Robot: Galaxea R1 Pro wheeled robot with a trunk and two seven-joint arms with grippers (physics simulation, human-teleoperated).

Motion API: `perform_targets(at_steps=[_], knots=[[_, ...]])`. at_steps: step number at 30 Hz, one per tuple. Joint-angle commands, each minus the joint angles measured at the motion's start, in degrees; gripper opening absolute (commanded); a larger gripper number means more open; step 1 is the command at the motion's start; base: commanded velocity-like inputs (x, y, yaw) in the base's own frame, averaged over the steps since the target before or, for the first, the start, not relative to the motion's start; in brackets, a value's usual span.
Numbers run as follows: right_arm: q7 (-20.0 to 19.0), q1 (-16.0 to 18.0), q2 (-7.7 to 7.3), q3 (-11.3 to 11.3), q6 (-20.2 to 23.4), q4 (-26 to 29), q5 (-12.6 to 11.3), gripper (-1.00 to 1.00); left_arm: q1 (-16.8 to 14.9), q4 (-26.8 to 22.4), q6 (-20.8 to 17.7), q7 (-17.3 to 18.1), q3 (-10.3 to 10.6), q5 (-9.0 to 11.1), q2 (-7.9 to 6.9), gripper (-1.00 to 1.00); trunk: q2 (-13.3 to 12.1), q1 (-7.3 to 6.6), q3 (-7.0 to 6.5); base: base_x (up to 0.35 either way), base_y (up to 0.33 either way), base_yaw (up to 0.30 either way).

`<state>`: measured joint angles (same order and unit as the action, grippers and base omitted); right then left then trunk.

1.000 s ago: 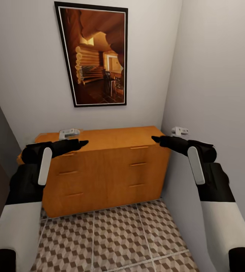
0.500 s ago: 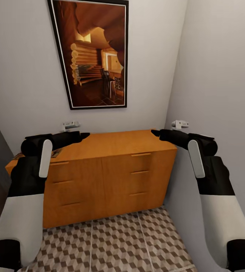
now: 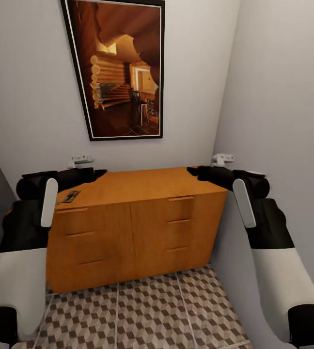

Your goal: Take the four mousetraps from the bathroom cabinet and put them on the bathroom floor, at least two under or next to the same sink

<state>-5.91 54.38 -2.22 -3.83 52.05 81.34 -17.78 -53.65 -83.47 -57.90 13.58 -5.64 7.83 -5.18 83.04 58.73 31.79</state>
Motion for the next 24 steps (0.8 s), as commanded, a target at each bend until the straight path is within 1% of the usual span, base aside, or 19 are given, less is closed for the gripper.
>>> perform_targets(at_steps=[1,2,4,5,7,8,9,10,12,13,14,15,17,18,19,20,23,24], knots=[[0.2,0.0,0.14,-0.2,0.2,-0.1,0.6,1.00,0.0,0.0,-0.3,-0.1,-0.1,0.4,-0.36,1.00,0.0,0.00,0.06,0.000,0.000,0.000],[1.9,0.0,0.81,-0.4,0.2,-0.2,0.6,1.00,-0.1,0.0,-0.4,-0.1,-0.4,0.3,-1.50,1.00,0.0,0.00,0.06,0.000,0.000,0.000],[4.3,0.0,1.87,-0.6,0.2,-0.3,0.7,1.00,-0.1,0.0,-0.4,-0.1,-0.6,0.3,-3.04,1.00,0.0,0.00,0.06,0.000,0.000,0.000],[7.4,0.0,3.18,-0.9,0.2,-0.4,0.9,1.00,-0.4,0.0,-0.5,-0.1,-0.8,0.3,-4.53,1.00,0.0,0.00,0.06,0.000,0.000,0.000],[11.2,0.0,4.39,-1.3,0.2,-0.4,1.1,1.00,-0.7,0.0,-0.5,0.0,-0.9,0.3,-5.63,1.00,0.0,0.00,0.06,0.000,0.000,0.000],[15.7,0.0,5.31,-1.7,0.1,-0.4,1.2,1.00,-0.9,0.0,-0.5,-0.1,-1.0,0.3,-6.46,1.00,0.0,0.00,0.06,0.000,0.000,0.000],[18.2,0.0,5.66,-1.9,0.1,-0.4,1.2,1.00,-1.0,0.0,-0.5,-0.1,-1.0,0.3,-6.78,1.00,0.0,0.00,0.06,0.000,0.000,0.000],[23.1,0.0,6.18,-2.4,-0.1,-0.4,1.2,1.00,-1.1,0.1,-0.5,-0.2,-1.1,0.2,-7.37,1.00,0.0,0.00,0.06,0.000,0.000,0.000],[27.9,-0.1,6.56,-3.0,-0.3,-0.4,1.1,1.00,-1.2,0.1,-0.5,-0.3,-1.1,-0.1,-7.97,1.00,0.0,0.00,0.06,0.000,0.000,0.000],[32.0,-0.2,6.80,-3.9,-0.4,-0.3,1.1,1.00,-1.2,0.1,-0.5,-0.3,-1.1,-0.8,-8.65,1.00,0.0,0.00,0.06,0.000,0.000,0.000],[33.7,-0.3,6.89,-4.5,-0.5,-0.3,1.2,1.00,-1.2,0.1,-0.5,-0.3,-1.2,-1.2,-8.98,1.00,0.0,0.00,0.06,0.000,0.000,0.000],[36.1,-0.4,7.00,-5.9,-0.6,-0.2,1.2,1.00,-1.3,0.1,-0.5,-0.3,-1.2,-2.5,-9.53,1.00,0.0,0.00,0.06,0.000,0.000,0.000],[37.6,-0.4,6.98,-7.3,-0.6,-0.1,1.2,1.00,-1.3,0.1,-0.5,-0.4,-1.3,-4.4,-9.89,1.00,0.0,0.00,0.06,0.000,0.000,0.000],[38.5,-0.4,6.90,-8.4,-0.7,-0.1,1.2,1.00,-1.4,0.1,-0.5,-0.4,-1.3,-7.0,-10.11,1.00,0.0,0.00,0.06,0.000,0.000,0.000],[38.8,-0.5,6.86,-8.8,-0.7,-0.1,1.2,1.00,-1.4,0.1,-0.5,-0.4,-1.3,-8.5,-10.17,1.00,0.0,0.00,0.06,0.000,0.000,0.000],[39.3,-0.5,6.84,-9.4,-0.7,-0.1,1.1,1.00,-1.4,0.1,-0.5,-0.4,-1.4,-12.0,-10.11,1.00,0.0,0.00,0.06,0.000,0.000,0.000],[39.7,-0.7,6.90,-9.9,-0.7,-0.1,1.0,1.00,-1.3,0.1,-0.6,-0.4,-1.3,-17.7,-9.83,1.00,0.0,0.00,0.06,0.000,0.000,0.000],[39.9,-0.8,6.94,-10.2,-0.7,-0.1,1.0,1.00,-1.2,0.1,-0.6,-0.4,-1.3,-21.4,-9.40,1.00,0.0,0.00,0.06,0.000,0.000,0.000]])
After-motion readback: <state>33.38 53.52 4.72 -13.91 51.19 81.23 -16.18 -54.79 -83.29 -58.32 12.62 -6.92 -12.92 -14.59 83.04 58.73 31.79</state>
